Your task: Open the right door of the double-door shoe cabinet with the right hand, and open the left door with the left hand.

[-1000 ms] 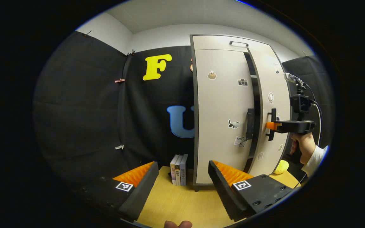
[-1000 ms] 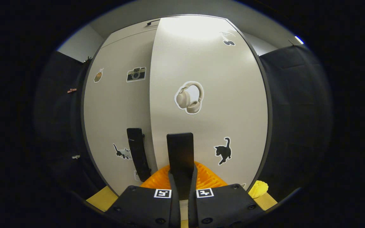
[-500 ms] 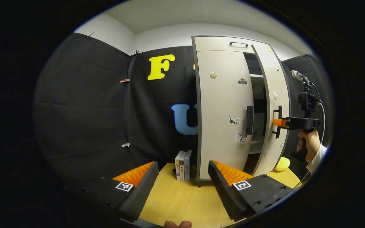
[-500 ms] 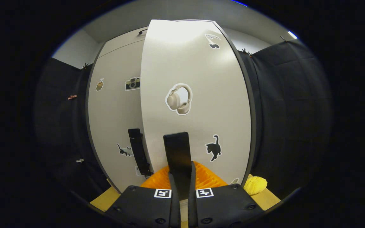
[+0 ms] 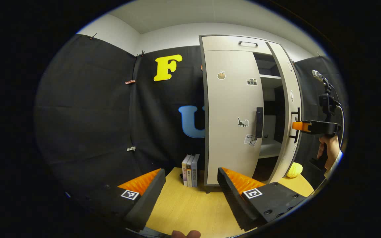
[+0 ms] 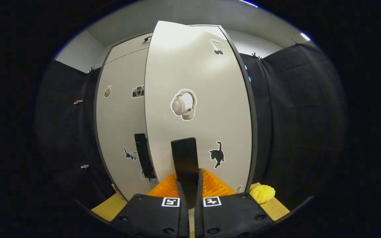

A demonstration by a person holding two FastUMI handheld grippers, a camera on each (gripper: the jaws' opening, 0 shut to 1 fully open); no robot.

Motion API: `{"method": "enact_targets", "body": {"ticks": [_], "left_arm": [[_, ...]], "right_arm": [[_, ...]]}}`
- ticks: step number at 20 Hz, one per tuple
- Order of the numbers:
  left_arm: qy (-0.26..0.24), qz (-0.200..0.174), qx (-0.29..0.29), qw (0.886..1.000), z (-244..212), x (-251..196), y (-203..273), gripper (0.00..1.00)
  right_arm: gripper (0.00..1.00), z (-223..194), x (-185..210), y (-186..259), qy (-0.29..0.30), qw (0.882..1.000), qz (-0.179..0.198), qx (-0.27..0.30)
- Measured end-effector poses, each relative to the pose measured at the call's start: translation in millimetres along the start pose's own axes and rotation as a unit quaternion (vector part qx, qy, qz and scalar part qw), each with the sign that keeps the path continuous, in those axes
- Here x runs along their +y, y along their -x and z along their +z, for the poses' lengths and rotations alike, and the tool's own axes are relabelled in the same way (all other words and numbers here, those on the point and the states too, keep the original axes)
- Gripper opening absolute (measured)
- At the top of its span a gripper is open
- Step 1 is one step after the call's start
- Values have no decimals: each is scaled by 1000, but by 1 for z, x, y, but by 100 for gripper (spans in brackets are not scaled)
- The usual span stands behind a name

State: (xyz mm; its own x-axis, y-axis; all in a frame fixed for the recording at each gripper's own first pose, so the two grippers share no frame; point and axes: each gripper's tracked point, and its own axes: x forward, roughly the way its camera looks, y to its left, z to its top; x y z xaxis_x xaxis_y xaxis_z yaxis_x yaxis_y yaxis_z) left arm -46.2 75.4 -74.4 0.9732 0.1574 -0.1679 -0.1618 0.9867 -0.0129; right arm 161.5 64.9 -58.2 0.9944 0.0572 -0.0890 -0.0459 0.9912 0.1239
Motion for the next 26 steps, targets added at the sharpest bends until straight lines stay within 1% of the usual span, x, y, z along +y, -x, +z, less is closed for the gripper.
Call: {"method": "enact_targets", "body": {"ticks": [7,9,11,13,17,21,26], "left_arm": [[2,-14,-4,1000,1,-11,-6,98],[4,-22,-6,1000,3,-18,-9,98],[3,-32,-10,999,6,-27,-11,98],[1,-42,-14,999,10,-38,-13,99],[-4,-69,-19,997,16,-66,-19,99],[-13,-94,-23,995,22,-93,-26,98],[-14,-113,-20,993,23,-120,-37,98]], "right_arm": [[11,2,-10,10,-8,1000,0,6],[11,2,-16,13,-5,1000,-5,5],[10,3,-18,15,-6,1000,-1,7],[10,2,-22,18,-5,1000,8,16],[10,2,-32,22,12,1000,5,20],[10,3,-36,23,20,999,14,25],[10,4,-46,25,27,999,5,22]]}}
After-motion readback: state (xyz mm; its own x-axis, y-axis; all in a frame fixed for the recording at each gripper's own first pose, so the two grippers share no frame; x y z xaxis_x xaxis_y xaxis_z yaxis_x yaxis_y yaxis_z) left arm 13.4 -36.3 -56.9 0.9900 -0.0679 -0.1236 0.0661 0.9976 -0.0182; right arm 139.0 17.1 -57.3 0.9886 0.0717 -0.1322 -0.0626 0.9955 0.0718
